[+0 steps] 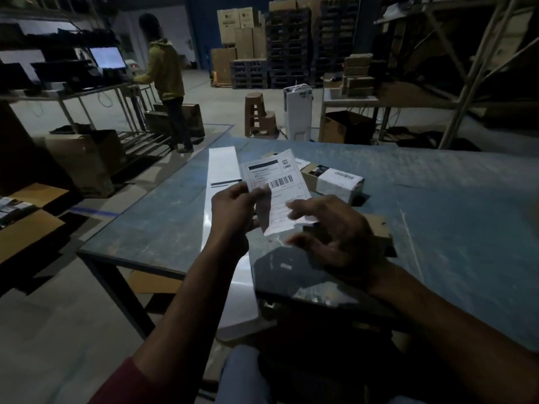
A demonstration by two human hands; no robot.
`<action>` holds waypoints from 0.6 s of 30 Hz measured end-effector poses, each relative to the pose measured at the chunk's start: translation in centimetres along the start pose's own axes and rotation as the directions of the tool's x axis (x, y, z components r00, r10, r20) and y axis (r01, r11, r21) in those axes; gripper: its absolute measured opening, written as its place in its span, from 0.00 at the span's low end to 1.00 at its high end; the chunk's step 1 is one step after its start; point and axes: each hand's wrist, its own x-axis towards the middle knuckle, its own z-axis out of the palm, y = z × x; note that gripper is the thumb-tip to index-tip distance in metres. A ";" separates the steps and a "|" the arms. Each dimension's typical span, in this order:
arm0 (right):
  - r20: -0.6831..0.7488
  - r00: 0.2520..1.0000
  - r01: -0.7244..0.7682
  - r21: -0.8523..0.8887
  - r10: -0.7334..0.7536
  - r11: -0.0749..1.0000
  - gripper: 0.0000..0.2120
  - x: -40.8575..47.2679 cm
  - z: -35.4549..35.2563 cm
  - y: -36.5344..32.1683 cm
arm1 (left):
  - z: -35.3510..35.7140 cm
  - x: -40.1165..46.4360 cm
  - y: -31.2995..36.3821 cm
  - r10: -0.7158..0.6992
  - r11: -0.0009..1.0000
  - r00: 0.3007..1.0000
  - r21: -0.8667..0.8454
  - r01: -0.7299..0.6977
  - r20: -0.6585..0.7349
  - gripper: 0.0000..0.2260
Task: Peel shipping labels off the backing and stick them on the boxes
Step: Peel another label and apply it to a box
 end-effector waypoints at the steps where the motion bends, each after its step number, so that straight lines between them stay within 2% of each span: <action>1: -0.135 0.988 -0.066 0.060 0.074 0.996 0.08 1.9 -4.1 -5.9 | 0.5 0.0 -0.1 0.008 1.000 0.999 0.017 -0.008 0.037 0.06; 2: -0.246 0.963 -0.070 0.171 0.112 0.983 0.08 3.3 -7.1 -9.0 | 1.1 0.0 -0.2 0.011 0.999 0.997 0.038 -0.014 0.077 0.06; 3: -0.308 0.930 -0.141 0.205 0.201 0.968 0.10 3.4 -9.0 -9.5 | 1.8 -0.1 -0.3 0.016 0.998 0.993 0.062 -0.023 0.116 0.06; 4: -0.312 0.912 -0.182 0.271 0.265 0.945 0.09 4.0 -10.8 -9.9 | 2.6 0.0 -0.6 0.027 0.995 0.988 0.092 -0.041 0.151 0.06; 6: -0.169 0.857 -0.357 0.485 0.486 0.798 0.09 4.2 -11.9 -8.2 | 4.4 0.1 -1.3 0.039 0.987 0.976 0.141 -0.071 0.216 0.06; 9: -0.028 0.764 -0.501 0.603 0.645 0.620 0.12 3.6 -12.7 -6.2 | 7.0 0.3 -2.4 0.006 0.978 0.953 0.199 -0.069 0.304 0.07; 14: -0.007 0.679 -0.538 0.675 0.734 0.504 0.16 2.6 -13.9 -3.8 | 9.8 0.7 -3.2 -0.034 0.952 0.905 0.289 -0.099 0.423 0.07; 16: 0.002 0.654 -0.553 0.683 0.756 0.476 0.18 2.2 -14.4 -2.8 | 10.2 1.3 -3.2 -0.074 0.932 0.875 0.344 -0.110 0.478 0.11; 18: -0.002 0.637 -0.546 0.705 0.771 0.453 0.19 2.0 -15.0 -2.0 | 10.3 2.2 -3.2 -0.071 0.892 0.879 0.424 -0.155 0.471 0.18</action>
